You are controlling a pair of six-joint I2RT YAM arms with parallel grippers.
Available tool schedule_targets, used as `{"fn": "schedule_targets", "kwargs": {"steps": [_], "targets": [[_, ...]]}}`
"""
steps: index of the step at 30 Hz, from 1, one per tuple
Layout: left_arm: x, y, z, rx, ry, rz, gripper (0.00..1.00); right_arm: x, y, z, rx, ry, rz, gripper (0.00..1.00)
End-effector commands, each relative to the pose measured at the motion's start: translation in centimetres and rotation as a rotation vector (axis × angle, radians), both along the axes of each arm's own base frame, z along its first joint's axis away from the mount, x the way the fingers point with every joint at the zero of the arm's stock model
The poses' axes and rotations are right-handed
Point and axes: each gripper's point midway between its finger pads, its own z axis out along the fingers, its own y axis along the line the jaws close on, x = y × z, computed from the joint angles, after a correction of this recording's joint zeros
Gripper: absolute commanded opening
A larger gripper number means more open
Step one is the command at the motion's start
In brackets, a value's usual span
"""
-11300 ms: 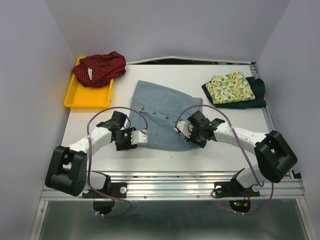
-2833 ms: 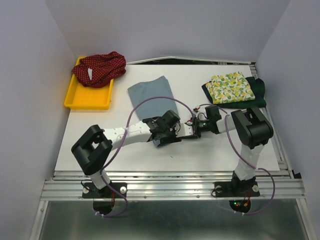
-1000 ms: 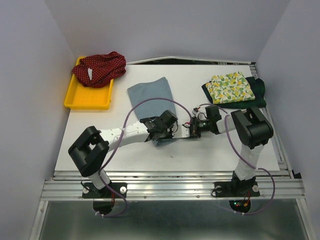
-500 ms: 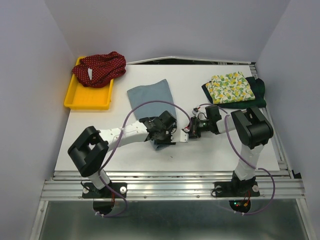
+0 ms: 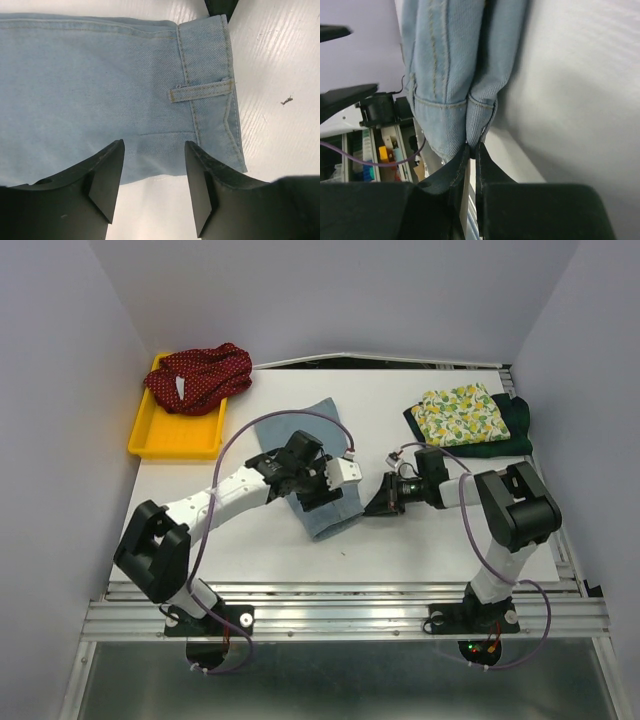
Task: Fold and stack the skirts
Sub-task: Fold the skirt
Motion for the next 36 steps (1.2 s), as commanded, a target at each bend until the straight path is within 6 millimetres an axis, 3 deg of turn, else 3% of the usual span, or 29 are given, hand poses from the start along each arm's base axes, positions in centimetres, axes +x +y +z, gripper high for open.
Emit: {"fn": "schedule_targets", "kwargs": {"steps": [1,4,6,7,9,11,12,15,16,17,19,20,21,23,26,29,33,34,36], "targets": [[-1.5,-1.1,-2.5,-0.040,0.113,-0.040,0.61,-1.9,0.1,2.0,0.049,-0.045,0.067,0.01],[-1.7,-1.3,-5.8,0.004,0.193,-0.041,0.56,-2.8,0.0,2.2,0.058,-0.045,0.107,0.01],[-1.8,-1.1,-7.7,0.038,0.233,-0.047,0.55,-2.8,-0.2,2.1,0.042,-0.101,0.155,0.08],[-1.9,-0.9,-8.4,0.052,0.242,-0.051,0.55,-3.4,-0.5,2.2,0.018,-0.049,0.165,0.13],[-1.8,-0.6,-9.0,0.071,0.234,-0.063,0.56,-3.9,-0.9,2.2,-0.020,-0.051,0.197,0.19],[-1.8,-0.2,-9.3,0.093,0.214,-0.083,0.61,-2.9,-1.1,3.3,-0.056,-0.103,0.208,0.33],[-1.9,-0.1,-9.3,0.093,0.212,-0.082,0.61,-2.8,-1.2,3.2,-0.070,-0.124,0.208,0.35],[-1.3,0.1,-7.7,0.077,0.150,-0.083,0.72,-0.9,-1.2,4.6,-0.111,-0.192,0.193,0.35],[-1.2,0.0,-6.8,0.061,0.132,-0.079,0.76,-0.2,-1.1,5.2,-0.117,-0.208,0.181,0.35],[-1.0,-0.3,-4.5,0.019,0.100,-0.071,0.78,0.3,-1.0,5.2,-0.128,-0.205,0.164,0.38],[-0.8,-0.7,-1.8,-0.039,0.059,-0.058,0.86,1.1,-0.6,5.6,-0.110,-0.188,0.130,0.51],[-0.9,-0.7,0.7,-0.083,0.020,-0.049,0.89,1.4,-0.5,5.5,-0.109,-0.179,0.116,0.56],[-0.9,-0.6,1.7,-0.099,-0.001,-0.044,0.95,2.0,-0.3,5.3,-0.103,-0.164,0.089,0.60],[-0.7,0.0,4.0,-0.131,-0.064,-0.010,0.97,1.9,-0.4,4.1,-0.115,-0.121,0.056,0.74],[-0.6,1.5,4.8,-0.119,-0.129,0.036,0.99,1.1,-0.1,2.4,-0.090,-0.013,0.050,0.83],[-0.6,2.9,4.1,-0.086,-0.162,0.072,0.99,0.3,0.2,1.1,-0.085,0.052,0.057,0.87],[-0.9,3.0,3.3,-0.102,-0.175,0.125,0.99,-0.5,1.5,0.6,-0.067,0.050,0.095,0.88],[-1.3,3.2,2.3,-0.099,-0.166,0.172,0.99,-0.2,1.6,0.3,-0.067,0.047,0.091,0.88],[-1.3,2.7,2.8,-0.142,-0.216,0.196,0.99,-0.9,2.2,-0.2,-0.067,0.058,0.113,0.87]]}}
